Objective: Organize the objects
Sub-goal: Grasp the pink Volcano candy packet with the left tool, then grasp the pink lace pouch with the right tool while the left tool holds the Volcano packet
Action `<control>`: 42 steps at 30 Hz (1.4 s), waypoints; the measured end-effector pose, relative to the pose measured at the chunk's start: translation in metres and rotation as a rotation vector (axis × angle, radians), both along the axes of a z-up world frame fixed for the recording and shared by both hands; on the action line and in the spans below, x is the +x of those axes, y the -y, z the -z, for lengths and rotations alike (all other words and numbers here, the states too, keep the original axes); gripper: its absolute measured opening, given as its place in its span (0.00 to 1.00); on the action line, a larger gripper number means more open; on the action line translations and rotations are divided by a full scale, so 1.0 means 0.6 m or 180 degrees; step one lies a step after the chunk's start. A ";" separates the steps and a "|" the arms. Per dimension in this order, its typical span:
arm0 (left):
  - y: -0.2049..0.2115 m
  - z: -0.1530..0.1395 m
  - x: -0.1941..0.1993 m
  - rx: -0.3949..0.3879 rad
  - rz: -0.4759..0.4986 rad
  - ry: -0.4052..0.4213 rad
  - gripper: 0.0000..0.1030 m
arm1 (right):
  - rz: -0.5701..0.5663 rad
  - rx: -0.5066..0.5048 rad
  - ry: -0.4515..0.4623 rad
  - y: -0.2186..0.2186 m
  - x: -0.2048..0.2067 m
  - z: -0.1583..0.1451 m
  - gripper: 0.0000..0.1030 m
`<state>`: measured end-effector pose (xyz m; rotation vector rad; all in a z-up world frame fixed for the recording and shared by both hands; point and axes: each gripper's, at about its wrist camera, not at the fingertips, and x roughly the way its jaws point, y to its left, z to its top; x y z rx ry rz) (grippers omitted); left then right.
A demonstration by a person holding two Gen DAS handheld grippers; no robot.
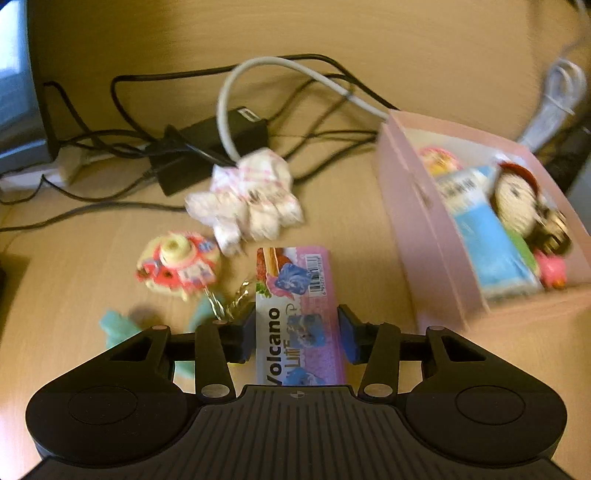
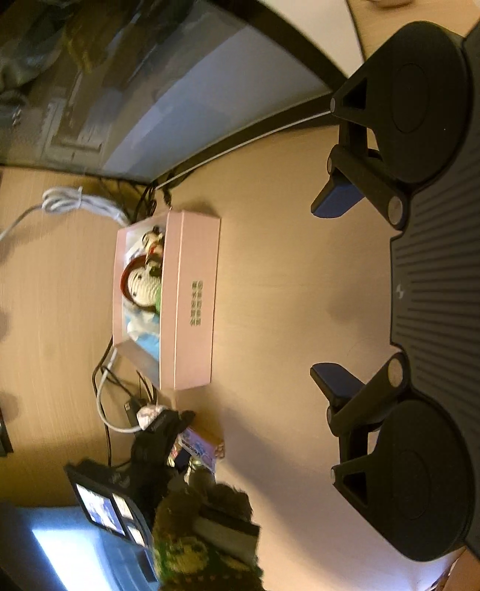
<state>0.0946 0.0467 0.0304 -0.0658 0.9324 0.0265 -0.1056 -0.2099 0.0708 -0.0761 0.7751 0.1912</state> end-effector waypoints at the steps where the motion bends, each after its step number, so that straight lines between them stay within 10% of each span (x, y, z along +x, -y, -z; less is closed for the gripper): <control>1: 0.004 0.000 -0.014 0.0006 0.0045 0.0010 0.48 | 0.0029 0.0023 -0.0009 0.005 0.001 0.001 0.84; 13: 0.028 -0.012 -0.200 -0.0088 0.0303 -0.0123 0.48 | -0.0269 0.0169 -0.0053 -0.017 0.034 0.014 0.84; 29: -0.149 -0.020 -0.310 -0.0214 -0.0725 -0.0089 0.48 | -0.1383 0.0385 0.0143 -0.244 0.220 -0.042 0.84; 38: -0.199 -0.019 -0.337 -0.0250 -0.0833 0.0015 0.48 | -0.0729 0.0320 -0.0242 -0.413 0.429 0.010 0.84; 42: -0.202 -0.017 -0.348 -0.0237 -0.0758 0.0041 0.48 | -0.0413 0.0271 -0.0362 -0.431 0.460 0.045 0.68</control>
